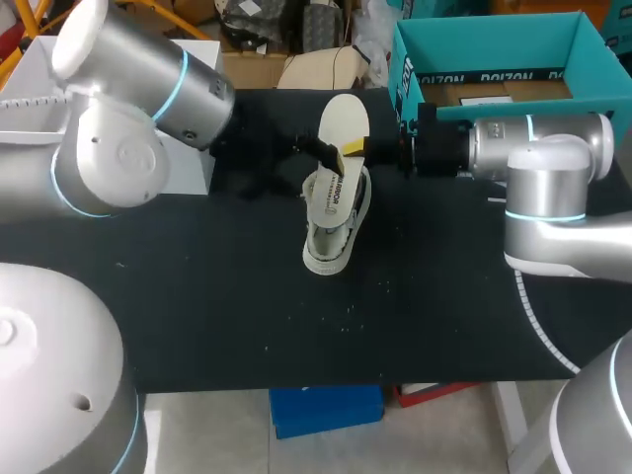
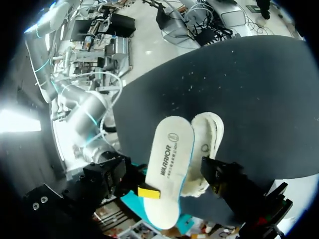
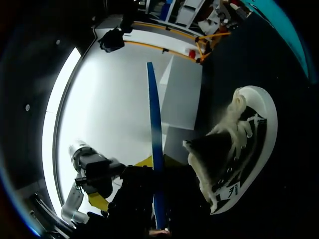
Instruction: Take the shoe out of the shoebox, open the shoe tongue, remove and reinsert the insole, then place the shoe into the shoebox
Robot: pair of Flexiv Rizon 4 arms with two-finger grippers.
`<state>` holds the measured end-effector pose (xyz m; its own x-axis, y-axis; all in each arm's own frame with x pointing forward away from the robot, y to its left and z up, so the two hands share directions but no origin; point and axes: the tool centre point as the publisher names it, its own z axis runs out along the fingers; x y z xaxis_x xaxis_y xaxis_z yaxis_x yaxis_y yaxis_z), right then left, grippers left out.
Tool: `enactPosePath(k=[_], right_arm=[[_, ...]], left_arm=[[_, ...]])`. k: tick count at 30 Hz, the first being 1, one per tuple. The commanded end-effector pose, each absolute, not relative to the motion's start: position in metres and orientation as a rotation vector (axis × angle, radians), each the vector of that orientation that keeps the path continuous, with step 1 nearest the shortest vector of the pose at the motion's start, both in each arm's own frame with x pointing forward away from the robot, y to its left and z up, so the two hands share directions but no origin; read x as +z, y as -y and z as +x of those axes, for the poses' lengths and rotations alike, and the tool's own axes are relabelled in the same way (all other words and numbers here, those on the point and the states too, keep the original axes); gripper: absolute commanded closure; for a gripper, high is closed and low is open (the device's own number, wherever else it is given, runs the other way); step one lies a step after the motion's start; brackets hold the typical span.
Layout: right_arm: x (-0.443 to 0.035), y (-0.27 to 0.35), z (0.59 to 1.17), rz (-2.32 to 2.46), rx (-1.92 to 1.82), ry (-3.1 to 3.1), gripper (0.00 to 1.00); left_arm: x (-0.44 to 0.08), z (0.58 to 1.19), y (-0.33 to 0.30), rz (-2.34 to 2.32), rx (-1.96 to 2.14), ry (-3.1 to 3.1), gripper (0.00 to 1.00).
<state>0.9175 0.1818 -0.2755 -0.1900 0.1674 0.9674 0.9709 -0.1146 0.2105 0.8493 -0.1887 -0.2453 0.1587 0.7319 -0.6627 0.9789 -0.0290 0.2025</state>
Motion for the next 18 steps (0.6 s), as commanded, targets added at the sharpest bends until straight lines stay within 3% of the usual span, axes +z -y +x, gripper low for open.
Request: enactPosePath(k=[1,18], right_arm=[[-0.2756,-0.1831,0.9175,-1.326,-1.382,1.413,1.0],[-0.2756,-0.1831,0.9175,-1.326,-1.382,1.413,1.0]], left_arm=[[-0.2426,0.8467,0.1946,2.062,0.371,-2.111,0.0],[-0.2338,0.8531,0.2044,2.106,0.224,-2.024,0.0]])
